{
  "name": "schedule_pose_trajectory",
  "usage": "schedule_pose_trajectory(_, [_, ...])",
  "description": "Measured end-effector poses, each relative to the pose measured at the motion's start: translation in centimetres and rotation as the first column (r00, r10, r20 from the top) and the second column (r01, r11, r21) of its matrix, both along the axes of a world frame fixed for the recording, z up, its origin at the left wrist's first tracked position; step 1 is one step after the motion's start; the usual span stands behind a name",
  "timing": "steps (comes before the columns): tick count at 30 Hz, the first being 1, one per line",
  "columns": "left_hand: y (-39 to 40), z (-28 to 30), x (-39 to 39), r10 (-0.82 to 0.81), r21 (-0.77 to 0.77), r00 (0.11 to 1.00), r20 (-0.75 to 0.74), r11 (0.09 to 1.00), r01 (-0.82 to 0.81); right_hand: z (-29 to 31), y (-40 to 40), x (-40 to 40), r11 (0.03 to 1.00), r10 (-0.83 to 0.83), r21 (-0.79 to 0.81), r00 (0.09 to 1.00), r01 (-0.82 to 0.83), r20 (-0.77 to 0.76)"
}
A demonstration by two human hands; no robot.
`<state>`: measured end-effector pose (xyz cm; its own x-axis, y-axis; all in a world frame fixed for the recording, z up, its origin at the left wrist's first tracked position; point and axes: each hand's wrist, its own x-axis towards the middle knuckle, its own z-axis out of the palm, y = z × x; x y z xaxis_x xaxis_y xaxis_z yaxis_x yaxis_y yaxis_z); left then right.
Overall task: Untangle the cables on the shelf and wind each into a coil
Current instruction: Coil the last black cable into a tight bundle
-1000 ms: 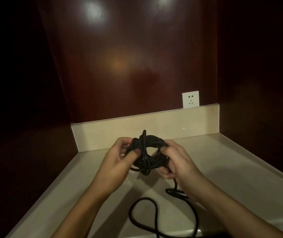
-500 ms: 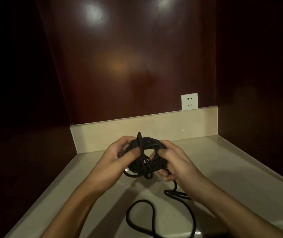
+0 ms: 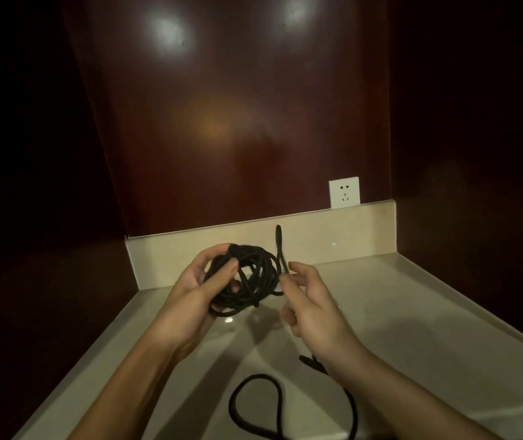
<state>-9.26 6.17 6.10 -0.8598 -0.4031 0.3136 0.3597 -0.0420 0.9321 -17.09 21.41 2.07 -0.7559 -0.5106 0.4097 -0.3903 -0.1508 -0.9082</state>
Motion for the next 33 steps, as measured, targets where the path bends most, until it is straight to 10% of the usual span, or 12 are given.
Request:
schedule_pose_trajectory(4, [-0.5, -0.1, 0.9, -0.233, 0.037, 0.967, 0.106, 0.972, 0.231, 1.8, 0.4, -0.9, 0.982, 0.164, -0.125, 0.974, -0.145, 0.156])
schedule_pose_trajectory(10, [0.4, 0.0, 1.2, -0.077, -0.203, 0.980, 0.184, 0.973, 0.114, 0.2, 2.3, -1.4, 0.991, 0.047, 0.127, 0.819, 0.032, -0.572])
schedule_pose_trajectory(15, [1.4, -0.4, 1.0, -0.178, 0.002, 0.983, 0.036, 0.984, 0.179, -0.1, 1.7, -0.1, 0.991, 0.109, -0.043, 0.947, -0.128, -0.302])
schedule_pose_trajectory(23, [-0.9, 0.1, 2.4, -0.387, -0.221, 0.906, 0.170, 0.881, 0.417, 1.7, 3.7, 1.5, 0.920, 0.392, 0.068, 0.916, -0.387, -0.087])
schedule_pose_trajectory(29, [-0.3, -0.1, 2.1, -0.288, -0.191, 0.957, 0.034, 0.938, 0.289, 0.2, 3.1, 1.9, 0.993, 0.100, -0.023, 0.949, -0.112, -0.299])
schedule_pose_trajectory(33, [0.5, -0.1, 1.7, -0.172, -0.139, 0.984, -0.045, 0.977, 0.164, -0.1, 2.4, 2.9, 0.987, 0.015, -0.156, 0.996, -0.029, -0.092])
